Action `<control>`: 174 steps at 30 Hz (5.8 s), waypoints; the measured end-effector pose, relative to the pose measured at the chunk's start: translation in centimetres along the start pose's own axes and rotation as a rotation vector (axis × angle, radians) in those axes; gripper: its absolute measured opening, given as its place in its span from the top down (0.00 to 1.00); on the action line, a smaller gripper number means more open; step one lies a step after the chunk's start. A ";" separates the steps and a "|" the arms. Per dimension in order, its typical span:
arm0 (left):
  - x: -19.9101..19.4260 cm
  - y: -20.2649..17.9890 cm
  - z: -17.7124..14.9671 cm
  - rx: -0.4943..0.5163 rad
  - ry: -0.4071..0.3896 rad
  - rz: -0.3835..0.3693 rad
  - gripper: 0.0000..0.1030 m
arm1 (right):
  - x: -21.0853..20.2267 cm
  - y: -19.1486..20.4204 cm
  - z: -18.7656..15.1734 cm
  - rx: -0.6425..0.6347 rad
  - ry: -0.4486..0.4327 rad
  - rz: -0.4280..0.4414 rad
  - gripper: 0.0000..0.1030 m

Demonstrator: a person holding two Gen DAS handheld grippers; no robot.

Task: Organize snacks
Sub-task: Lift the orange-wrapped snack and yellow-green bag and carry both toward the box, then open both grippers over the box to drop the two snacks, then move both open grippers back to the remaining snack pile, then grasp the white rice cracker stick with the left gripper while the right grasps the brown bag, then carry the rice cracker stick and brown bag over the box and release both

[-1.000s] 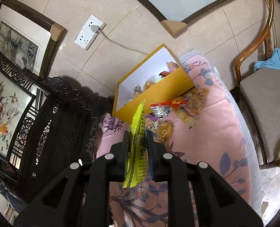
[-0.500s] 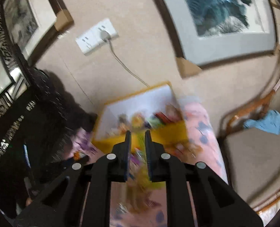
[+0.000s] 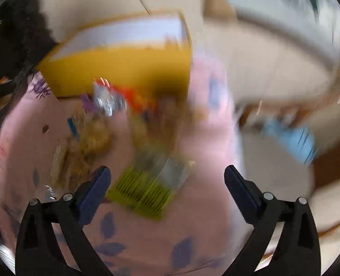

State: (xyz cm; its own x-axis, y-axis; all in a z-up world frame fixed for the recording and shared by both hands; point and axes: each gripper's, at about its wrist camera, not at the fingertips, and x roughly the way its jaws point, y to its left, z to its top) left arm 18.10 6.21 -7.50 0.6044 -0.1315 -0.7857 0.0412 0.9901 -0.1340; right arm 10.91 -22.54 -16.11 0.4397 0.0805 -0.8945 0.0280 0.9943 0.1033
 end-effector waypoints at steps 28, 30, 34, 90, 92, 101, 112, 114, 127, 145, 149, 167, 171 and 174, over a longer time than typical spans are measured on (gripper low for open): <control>-1.0 -4.5 3.0 0.046 -0.082 0.063 0.56 | -10.9 1.4 6.6 0.105 -0.348 -0.061 0.39; -0.7 -5.4 4.8 0.071 -0.112 0.037 0.56 | -10.8 2.1 9.9 0.075 -0.374 -0.065 0.39; 0.2 -7.4 7.9 0.173 -0.193 0.195 0.56 | -9.4 3.7 15.9 0.041 -0.372 -0.025 0.39; -0.5 -1.1 -16.1 0.069 0.233 0.260 0.02 | -1.7 -2.0 2.3 -0.212 -0.133 -0.036 0.01; 0.4 -1.1 -16.1 0.080 0.252 0.249 0.02 | 0.0 -1.6 3.6 -0.219 -0.131 0.013 0.01; 2.6 -1.9 -16.1 0.133 0.305 0.246 0.02 | 7.1 -3.4 9.3 0.212 -0.097 -0.066 0.01; 3.2 -1.8 -15.2 0.067 0.275 0.202 0.02 | 8.1 -0.2 6.0 0.187 0.014 0.007 0.64; 3.0 -2.1 -14.2 0.047 0.238 0.167 0.02 | 6.7 -0.5 4.8 0.159 0.004 0.008 0.64; 8.3 -5.5 -10.2 0.099 0.208 0.100 0.02 | -3.0 -5.6 -0.4 0.125 -0.066 -0.044 0.64; 5.2 -6.1 -10.8 0.162 0.177 0.091 0.72 | -6.6 -3.0 0.0 0.102 -0.066 0.130 0.64; 1.7 -7.7 -8.3 0.198 0.090 0.088 0.72 | -9.7 -1.8 2.0 0.046 -0.154 0.149 0.64; -2.7 -9.3 7.6 0.229 -0.190 0.228 0.72 | -12.3 2.0 16.0 -0.035 -0.399 0.196 0.64; -0.4 -7.9 10.0 0.200 -0.161 0.231 0.72 | -9.3 2.9 19.0 -0.047 -0.359 0.205 0.64; 1.6 -7.4 11.1 0.221 -0.157 0.260 0.72 | -7.2 3.3 20.5 -0.047 -0.337 0.203 0.64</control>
State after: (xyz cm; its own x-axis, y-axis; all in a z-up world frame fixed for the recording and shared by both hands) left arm 27.61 -0.75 -1.08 0.7310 0.1180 -0.6721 0.0303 0.9784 0.2047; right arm 26.24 -21.29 -0.45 0.7027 0.2558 -0.6640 -0.1276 0.9633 0.2361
